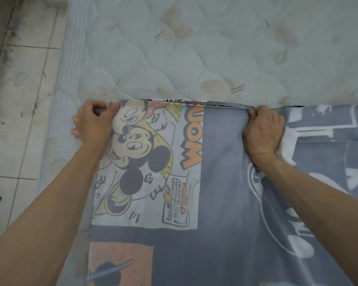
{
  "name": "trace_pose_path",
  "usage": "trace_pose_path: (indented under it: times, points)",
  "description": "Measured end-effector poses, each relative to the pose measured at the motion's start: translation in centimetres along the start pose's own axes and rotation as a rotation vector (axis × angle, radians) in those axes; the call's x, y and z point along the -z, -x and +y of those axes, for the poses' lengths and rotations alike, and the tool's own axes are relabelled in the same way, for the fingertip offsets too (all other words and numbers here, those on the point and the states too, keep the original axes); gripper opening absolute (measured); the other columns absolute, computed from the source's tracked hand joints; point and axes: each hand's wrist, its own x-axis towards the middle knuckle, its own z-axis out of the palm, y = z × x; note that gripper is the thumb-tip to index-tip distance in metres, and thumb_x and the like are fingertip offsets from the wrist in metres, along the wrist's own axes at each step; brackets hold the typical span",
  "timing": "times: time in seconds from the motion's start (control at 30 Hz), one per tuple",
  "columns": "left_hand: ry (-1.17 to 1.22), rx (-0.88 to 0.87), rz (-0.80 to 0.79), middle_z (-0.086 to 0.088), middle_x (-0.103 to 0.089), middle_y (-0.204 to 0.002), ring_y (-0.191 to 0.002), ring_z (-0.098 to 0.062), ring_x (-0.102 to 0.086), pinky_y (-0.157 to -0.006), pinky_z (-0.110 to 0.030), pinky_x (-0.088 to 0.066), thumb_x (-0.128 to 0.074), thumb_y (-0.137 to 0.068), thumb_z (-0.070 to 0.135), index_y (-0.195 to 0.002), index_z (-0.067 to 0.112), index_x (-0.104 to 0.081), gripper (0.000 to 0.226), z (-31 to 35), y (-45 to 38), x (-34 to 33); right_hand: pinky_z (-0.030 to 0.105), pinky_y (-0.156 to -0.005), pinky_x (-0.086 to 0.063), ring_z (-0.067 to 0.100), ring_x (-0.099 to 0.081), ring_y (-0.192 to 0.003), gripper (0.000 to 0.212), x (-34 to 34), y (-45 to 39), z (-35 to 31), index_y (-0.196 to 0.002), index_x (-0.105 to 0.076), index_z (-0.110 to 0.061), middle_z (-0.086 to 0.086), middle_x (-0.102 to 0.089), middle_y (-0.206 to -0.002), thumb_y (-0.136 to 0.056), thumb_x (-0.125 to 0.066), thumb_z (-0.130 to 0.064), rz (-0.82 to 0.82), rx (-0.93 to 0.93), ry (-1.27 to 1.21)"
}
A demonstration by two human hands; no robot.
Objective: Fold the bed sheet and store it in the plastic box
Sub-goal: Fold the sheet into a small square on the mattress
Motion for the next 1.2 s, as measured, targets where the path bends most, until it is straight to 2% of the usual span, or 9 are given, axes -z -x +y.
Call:
trace_pose_path:
  times: [0.13, 0.3, 0.47, 0.63, 0.7, 0.83, 0.93, 1.07, 1.2]
  points:
    - [0.036, -0.180, 0.346, -0.005, -0.041, -0.153, -0.143, -0.030, -0.036, -0.113, -0.049, -0.025, -0.056, -0.084, 0.042, -0.142, 0.024, -0.043, 0.062, 2.8, 10.2, -3.8, 0.038, -0.072, -0.027, 0.033, -0.055, -0.071, 0.018, -0.1, 0.0, 0.0, -0.083, -0.056, -0.009, 0.014, -0.058, -0.077, -0.098, -0.057, -0.019, 0.009, 0.056, 0.019]
    - [-0.318, -0.576, -0.028, -0.005, -0.018, -0.171, -0.159, -0.026, -0.011, -0.125, -0.061, -0.006, -0.032, -0.109, 0.047, -0.161, 0.021, -0.031, 0.058, 5.8, 28.1, -15.4, 0.037, -0.070, -0.028, 0.031, -0.058, -0.068, 0.016, 0.3, -0.3, 0.3, -0.082, -0.060, -0.010, 0.010, -0.060, -0.074, -0.094, -0.066, -0.020, 0.009, 0.096, 0.028]
    - [-0.406, -0.583, 0.142, -0.003, -0.020, -0.170, -0.159, -0.026, -0.013, -0.124, -0.064, -0.010, -0.032, -0.107, 0.047, -0.161, 0.023, -0.029, 0.059, 4.4, 26.1, -18.8, 0.038, -0.072, -0.035, 0.029, -0.062, -0.073, 0.013, 1.1, -0.9, 0.2, -0.085, -0.064, -0.012, 0.008, -0.064, -0.077, -0.091, -0.070, -0.021, 0.011, 0.107, 0.023]
    - [-0.369, -0.589, 0.191, -0.002, -0.017, -0.171, -0.159, -0.024, -0.011, -0.124, -0.063, -0.011, -0.031, -0.107, 0.048, -0.162, 0.024, -0.024, 0.061, 3.3, 25.7, -19.8, 0.039, -0.072, -0.043, 0.034, -0.065, -0.086, 0.032, 5.1, -4.6, 3.4, -0.109, -0.053, -0.015, 0.008, -0.071, -0.093, -0.101, -0.046, -0.045, -0.499, 0.315, -0.185]
    - [-0.377, -0.599, 0.209, -0.001, -0.014, -0.172, -0.160, -0.023, -0.009, -0.124, -0.064, -0.011, -0.029, -0.107, 0.048, -0.163, 0.026, -0.019, 0.062, 3.2, 25.8, -19.8, 0.041, -0.076, -0.046, 0.036, -0.066, -0.090, 0.043, 7.8, -6.7, 7.7, -0.116, -0.055, -0.018, 0.009, -0.073, -0.096, -0.099, -0.043, -0.056, -0.525, 0.310, -0.114]
    - [-0.344, -0.599, 0.202, -0.001, -0.013, -0.172, -0.160, -0.023, -0.007, -0.124, -0.064, -0.010, -0.029, -0.107, 0.048, -0.164, 0.026, -0.018, 0.062, 3.2, 26.2, -20.1, 0.040, -0.080, -0.045, 0.033, -0.062, -0.099, 0.043, 12.7, -8.3, 19.5, -0.109, -0.061, -0.018, 0.005, -0.070, -0.100, -0.097, -0.042, -0.056, -0.383, -0.133, -0.026]
    - [-0.354, -0.587, 0.205, -0.001, -0.013, -0.172, -0.160, -0.023, -0.007, -0.124, -0.064, -0.009, -0.028, -0.107, 0.048, -0.164, 0.026, -0.017, 0.062, 3.3, 26.2, -20.2, 0.034, -0.073, -0.046, 0.020, -0.063, -0.091, 0.038, 14.1, -6.2, 23.7, -0.108, -0.057, -0.025, -0.005, -0.064, -0.096, -0.090, -0.057, -0.058, -0.623, -0.382, -0.202]
    - [-0.356, -0.597, 0.214, 0.001, -0.011, -0.172, -0.160, -0.022, -0.006, -0.124, -0.064, -0.008, -0.027, -0.107, 0.049, -0.163, 0.026, -0.018, 0.061, 3.3, 26.2, -20.2, 0.027, -0.068, -0.046, 0.011, -0.061, -0.083, 0.042, 14.7, -5.2, 24.9, -0.104, -0.056, -0.037, -0.006, -0.061, -0.095, -0.074, -0.077, -0.058, -0.726, -0.476, -0.457]
    - [-0.346, -0.606, 0.236, 0.002, -0.010, -0.172, -0.160, -0.021, -0.005, -0.125, -0.063, -0.008, -0.028, -0.107, 0.049, -0.163, 0.027, -0.017, 0.062, 3.1, 26.0, -20.5, 0.024, -0.061, -0.038, 0.011, -0.052, -0.070, 0.022, 15.0, -6.6, 25.3, -0.083, -0.062, -0.032, -0.008, -0.056, -0.076, -0.078, -0.082, -0.039, -0.906, -0.258, -0.323]
